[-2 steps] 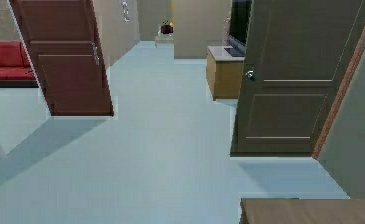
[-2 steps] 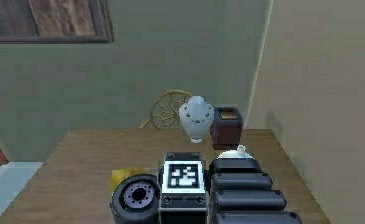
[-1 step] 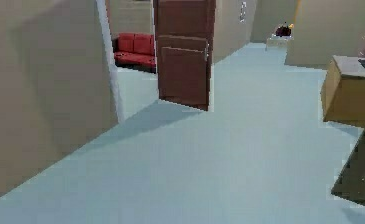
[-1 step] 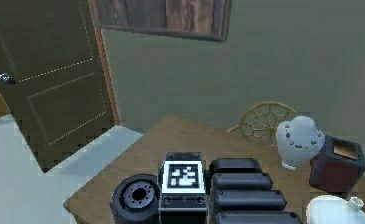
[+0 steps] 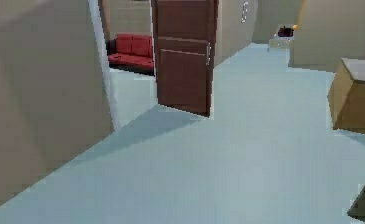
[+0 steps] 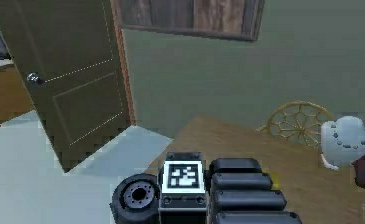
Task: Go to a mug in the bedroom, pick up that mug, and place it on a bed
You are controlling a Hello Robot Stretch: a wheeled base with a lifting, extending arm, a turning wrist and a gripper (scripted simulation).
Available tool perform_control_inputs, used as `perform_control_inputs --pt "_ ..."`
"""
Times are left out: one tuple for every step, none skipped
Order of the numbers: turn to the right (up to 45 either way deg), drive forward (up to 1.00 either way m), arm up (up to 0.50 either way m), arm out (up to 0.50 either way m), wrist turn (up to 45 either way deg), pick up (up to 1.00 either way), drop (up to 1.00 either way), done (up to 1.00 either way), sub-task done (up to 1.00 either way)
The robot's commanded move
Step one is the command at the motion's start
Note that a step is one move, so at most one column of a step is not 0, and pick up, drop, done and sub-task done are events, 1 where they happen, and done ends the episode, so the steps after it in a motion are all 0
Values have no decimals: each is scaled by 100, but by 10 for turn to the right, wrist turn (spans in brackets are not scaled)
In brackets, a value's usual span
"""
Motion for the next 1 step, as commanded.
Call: perform_control_inputs --pt "-450 0 0 0 0 0 0 0 0"
